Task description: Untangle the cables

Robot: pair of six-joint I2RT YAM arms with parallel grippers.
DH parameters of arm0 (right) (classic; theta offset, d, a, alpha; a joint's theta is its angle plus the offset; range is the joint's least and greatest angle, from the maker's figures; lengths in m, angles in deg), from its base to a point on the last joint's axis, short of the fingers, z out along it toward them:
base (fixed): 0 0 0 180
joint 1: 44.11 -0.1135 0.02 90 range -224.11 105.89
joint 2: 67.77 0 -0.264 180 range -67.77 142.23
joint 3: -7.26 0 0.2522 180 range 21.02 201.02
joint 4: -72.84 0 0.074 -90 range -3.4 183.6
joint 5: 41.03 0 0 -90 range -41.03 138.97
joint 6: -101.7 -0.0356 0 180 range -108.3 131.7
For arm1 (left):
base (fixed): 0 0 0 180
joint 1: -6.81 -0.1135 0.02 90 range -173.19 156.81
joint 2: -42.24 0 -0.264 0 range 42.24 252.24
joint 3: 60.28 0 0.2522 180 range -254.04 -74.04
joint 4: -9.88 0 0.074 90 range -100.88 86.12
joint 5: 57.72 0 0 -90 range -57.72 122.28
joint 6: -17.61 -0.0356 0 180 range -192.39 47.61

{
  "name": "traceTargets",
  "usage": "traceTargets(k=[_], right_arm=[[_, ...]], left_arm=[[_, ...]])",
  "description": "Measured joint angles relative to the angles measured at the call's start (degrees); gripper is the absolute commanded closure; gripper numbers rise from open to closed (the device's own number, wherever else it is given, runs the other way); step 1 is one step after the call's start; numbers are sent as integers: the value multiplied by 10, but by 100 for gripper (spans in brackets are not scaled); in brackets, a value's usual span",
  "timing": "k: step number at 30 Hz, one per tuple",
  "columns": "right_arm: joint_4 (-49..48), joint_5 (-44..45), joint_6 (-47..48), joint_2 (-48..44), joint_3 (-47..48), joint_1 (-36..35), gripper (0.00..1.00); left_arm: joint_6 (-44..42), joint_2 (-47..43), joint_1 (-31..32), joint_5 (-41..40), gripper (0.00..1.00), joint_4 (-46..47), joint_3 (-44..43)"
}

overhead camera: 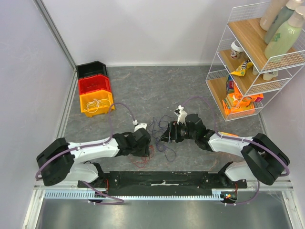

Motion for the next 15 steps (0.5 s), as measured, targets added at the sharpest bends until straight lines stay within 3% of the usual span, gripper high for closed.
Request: traceTargets(k=[6, 8, 15], right_arm=[[-15, 5, 4, 1, -2, 0, 20], [-23, 10, 6, 1, -6, 0, 20], [-45, 25, 6, 1, -38, 1, 20]], left_arm=[[3, 84, 67, -78, 75, -31, -63], [7, 115, 79, -104, 98, -39, -87], [18, 125, 86, -160, 98, -52, -101]])
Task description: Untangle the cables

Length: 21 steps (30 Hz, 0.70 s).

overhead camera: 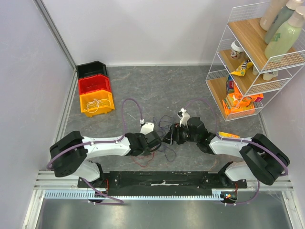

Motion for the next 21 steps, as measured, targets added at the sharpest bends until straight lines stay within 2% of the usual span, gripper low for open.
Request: traceTargets(k=[3, 5, 9, 11, 14, 21], right_arm=[[-21, 2, -1, -1, -14, 7, 20], [-34, 3, -3, -6, -25, 14, 20], [-81, 1, -19, -26, -63, 49, 20], [-106, -2, -29, -33, -82, 66, 20], [-136, -6, -43, -34, -101, 87, 20], [-204, -37, -71, -8, -111, 113, 20]], left_arm=[[-24, -42, -24, -11, 98, -20, 11], [-50, -89, -63, -7, 98, -21, 13], [-116, -209, -213, 39, 99, 9, 4], [-147, -240, -296, 64, 98, 22, -23], [-189, -231, -380, 94, 98, 34, -103], [-229, -104, -515, 156, 98, 104, -290]])
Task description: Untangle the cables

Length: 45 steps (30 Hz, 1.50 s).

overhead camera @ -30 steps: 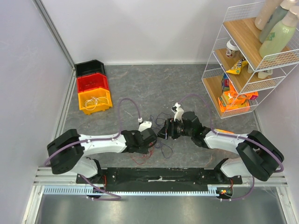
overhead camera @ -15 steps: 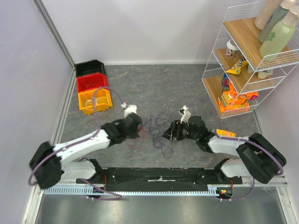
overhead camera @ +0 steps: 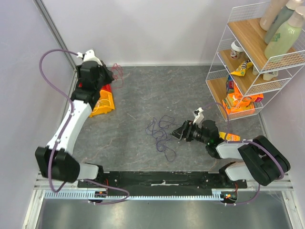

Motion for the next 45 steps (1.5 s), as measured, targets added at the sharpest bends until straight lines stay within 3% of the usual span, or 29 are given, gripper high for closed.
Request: traceTargets(k=[5, 12, 23, 24, 26, 28, 31, 34, 40, 42, 45], right_arm=[[-32, -15, -11, 5, -10, 10, 20], [-73, -32, -22, 32, -12, 16, 20], [-107, -50, -36, 72, -11, 19, 21], [-109, -51, -37, 75, -11, 19, 21], [-112, -55, -39, 78, -11, 19, 21], [-113, -56, -41, 78, -11, 19, 21], [-115, -56, -41, 78, -11, 19, 21], [-116, -57, -41, 78, -11, 21, 21], [-115, -56, -41, 79, -11, 21, 22], [-110, -54, -40, 79, -11, 21, 22], [-88, -52, -38, 79, -3, 21, 23]], left_arm=[[9, 132, -106, 30, 99, 56, -56], [37, 295, -196, 52, 99, 107, -96], [38, 349, -231, 48, 98, 133, -78], [38, 356, -233, 45, 94, 120, -85], [42, 377, -237, 46, 75, 95, -116], [49, 386, -243, 48, 47, 83, -130], [61, 375, -249, 49, 29, 74, -126], [68, 332, -250, 53, 27, 67, -99], [102, 157, -237, 105, 30, 70, 10], [108, 96, -207, 132, 28, 89, 67], [108, 44, -89, 167, 27, 116, 152]])
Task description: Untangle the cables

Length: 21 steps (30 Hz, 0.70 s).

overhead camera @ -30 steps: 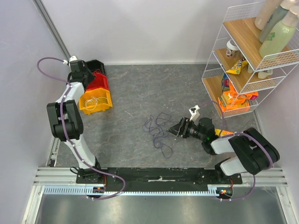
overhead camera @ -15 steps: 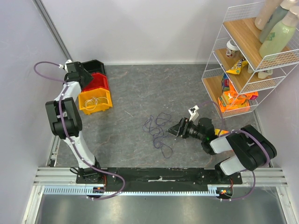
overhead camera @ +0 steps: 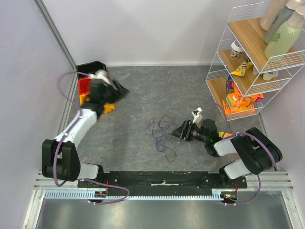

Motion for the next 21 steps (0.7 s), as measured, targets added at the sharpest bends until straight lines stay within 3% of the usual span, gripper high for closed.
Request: traceTargets(k=[3, 6, 8, 10, 17, 21], right_arm=[[24, 5, 7, 0, 12, -4, 24], [51, 13, 15, 0, 25, -12, 27], [74, 21, 21, 0, 34, -19, 37], [92, 27, 25, 0, 42, -22, 44], [141, 79, 30, -18, 45, -33, 44], [169, 99, 33, -20, 56, -38, 44]], left_arm=[[-12, -4, 145, 28, 28, 16, 69], [-32, -1, 256, 25, 38, 16, 121], [-42, 12, 304, 14, 41, 14, 131], [-44, 22, 321, 2, 41, 14, 131], [-41, 57, 333, -86, 30, -9, 131], [-26, 92, 333, -102, 44, -22, 124]])
